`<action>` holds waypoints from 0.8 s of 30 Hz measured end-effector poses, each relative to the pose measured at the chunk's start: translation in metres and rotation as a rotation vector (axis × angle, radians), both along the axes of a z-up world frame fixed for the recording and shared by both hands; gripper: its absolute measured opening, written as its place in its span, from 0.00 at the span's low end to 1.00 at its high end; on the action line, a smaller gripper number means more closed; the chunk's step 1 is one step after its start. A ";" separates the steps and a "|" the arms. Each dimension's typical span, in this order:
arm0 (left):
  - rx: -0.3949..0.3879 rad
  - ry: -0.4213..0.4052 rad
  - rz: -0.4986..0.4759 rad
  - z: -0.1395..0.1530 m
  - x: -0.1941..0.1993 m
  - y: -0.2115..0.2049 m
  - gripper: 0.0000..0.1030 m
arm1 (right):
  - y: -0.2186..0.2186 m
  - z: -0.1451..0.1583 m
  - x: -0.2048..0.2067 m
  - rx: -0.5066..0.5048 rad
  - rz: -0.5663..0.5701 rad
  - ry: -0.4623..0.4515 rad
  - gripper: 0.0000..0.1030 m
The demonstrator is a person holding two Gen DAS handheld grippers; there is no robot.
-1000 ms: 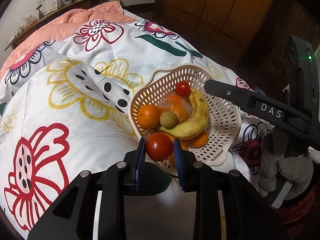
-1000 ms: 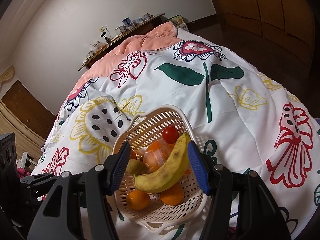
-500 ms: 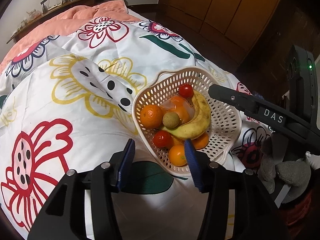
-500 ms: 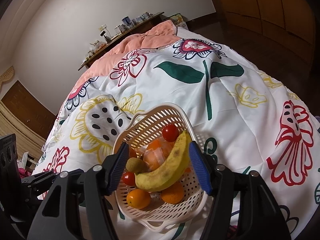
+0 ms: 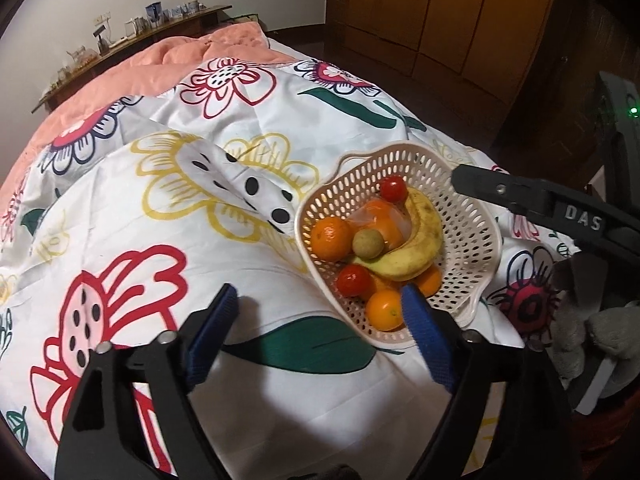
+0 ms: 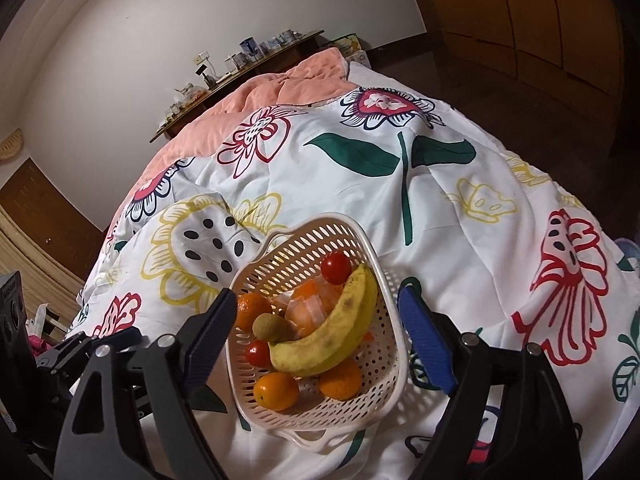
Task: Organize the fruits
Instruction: 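Open both tools and withdraw them from the basket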
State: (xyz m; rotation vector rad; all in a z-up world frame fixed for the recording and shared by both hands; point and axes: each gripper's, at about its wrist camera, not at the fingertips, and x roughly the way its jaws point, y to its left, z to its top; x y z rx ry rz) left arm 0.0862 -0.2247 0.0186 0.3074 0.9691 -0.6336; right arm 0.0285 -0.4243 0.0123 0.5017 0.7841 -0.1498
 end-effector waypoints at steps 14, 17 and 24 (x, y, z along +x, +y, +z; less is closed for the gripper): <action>0.044 -0.065 0.053 0.000 -0.004 0.008 0.90 | 0.028 0.004 -0.024 -0.104 0.071 0.074 0.94; 0.059 -0.090 0.051 0.000 -0.009 0.009 0.90 | 0.038 0.004 -0.026 -0.113 0.111 0.081 0.94; 0.079 -0.131 0.057 0.002 -0.017 0.012 0.93 | 0.064 -0.010 -0.037 -0.119 0.193 0.139 0.94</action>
